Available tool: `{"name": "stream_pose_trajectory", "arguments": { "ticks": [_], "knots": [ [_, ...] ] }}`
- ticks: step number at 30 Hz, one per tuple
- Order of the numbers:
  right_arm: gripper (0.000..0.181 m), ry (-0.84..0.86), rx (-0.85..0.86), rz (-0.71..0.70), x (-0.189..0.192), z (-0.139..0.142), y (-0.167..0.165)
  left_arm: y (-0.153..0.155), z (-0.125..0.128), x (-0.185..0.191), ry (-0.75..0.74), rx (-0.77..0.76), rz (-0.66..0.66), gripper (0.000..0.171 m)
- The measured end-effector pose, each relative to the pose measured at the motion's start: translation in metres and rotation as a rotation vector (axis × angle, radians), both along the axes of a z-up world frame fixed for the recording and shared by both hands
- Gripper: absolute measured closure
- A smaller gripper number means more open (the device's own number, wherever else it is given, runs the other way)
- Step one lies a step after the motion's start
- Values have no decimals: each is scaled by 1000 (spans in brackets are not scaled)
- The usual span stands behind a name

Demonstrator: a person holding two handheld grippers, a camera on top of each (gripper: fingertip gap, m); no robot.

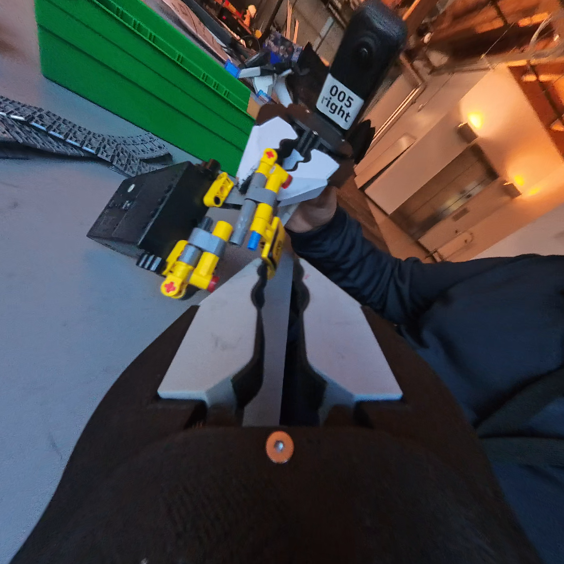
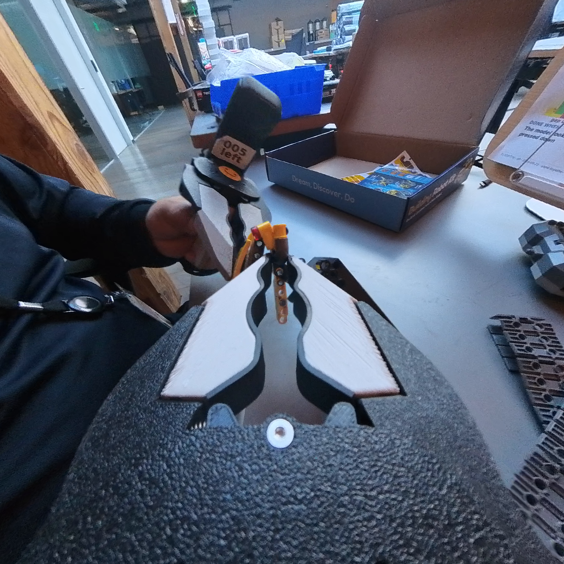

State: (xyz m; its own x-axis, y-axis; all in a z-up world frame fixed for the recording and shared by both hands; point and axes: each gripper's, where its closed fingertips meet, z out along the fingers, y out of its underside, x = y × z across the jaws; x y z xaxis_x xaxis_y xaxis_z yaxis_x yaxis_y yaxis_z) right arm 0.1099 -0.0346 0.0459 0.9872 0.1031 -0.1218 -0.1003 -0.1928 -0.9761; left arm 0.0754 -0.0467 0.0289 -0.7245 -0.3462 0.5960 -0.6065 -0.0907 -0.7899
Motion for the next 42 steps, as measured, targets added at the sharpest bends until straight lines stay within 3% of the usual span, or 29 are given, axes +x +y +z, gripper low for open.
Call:
{"name": "stream_pose_trajectory", "arguments": {
  "ticks": [2, 5, 9, 14, 16, 21, 22, 25, 26, 29, 35, 42],
  "knots": [
    [173, 15, 2, -2, -2, 1, -1, 2, 0, 0, 8, -45, -17, 169],
    [147, 29, -9, -115, 13, 6, -15, 2, 1, 0, -19, -48, -21, 170],
    [171, 134, 21, -94, -5, 12, -40, 3, 9, 3, -16, -59, -14, 170],
    [155, 159, -131, -40, -32, -34, -30, -6, 12, 0, 34, -80, -70, 170],
    [172, 176, -139, -23, -37, -41, -25, -7, 11, -1, 45, -81, -76, 170],
    [174, 206, -136, 3, -43, -46, -23, -5, 9, -3, -25, -26, -81, 170],
    [174, 208, -141, 10, -44, -47, -23, -5, 7, -4, -33, -20, -79, 168],
    [174, 194, -166, 26, -48, -51, -20, -17, -1, -12, 34, -35, -153, 136],
    [174, 195, -167, 39, -51, -50, -19, -21, -2, -15, 44, -51, -177, 132],
    [174, 185, -179, 55, -56, -52, -17, -20, -12, -11, -22, 45, -126, 158],
    [172, 139, -166, 49, -54, -51, -19, -20, -26, -16, -55, 178, -133, 159],
    [165, 118, -169, 58, -54, -55, -19, -24, -25, -19, -40, 158, -166, 158]
  ]
}}
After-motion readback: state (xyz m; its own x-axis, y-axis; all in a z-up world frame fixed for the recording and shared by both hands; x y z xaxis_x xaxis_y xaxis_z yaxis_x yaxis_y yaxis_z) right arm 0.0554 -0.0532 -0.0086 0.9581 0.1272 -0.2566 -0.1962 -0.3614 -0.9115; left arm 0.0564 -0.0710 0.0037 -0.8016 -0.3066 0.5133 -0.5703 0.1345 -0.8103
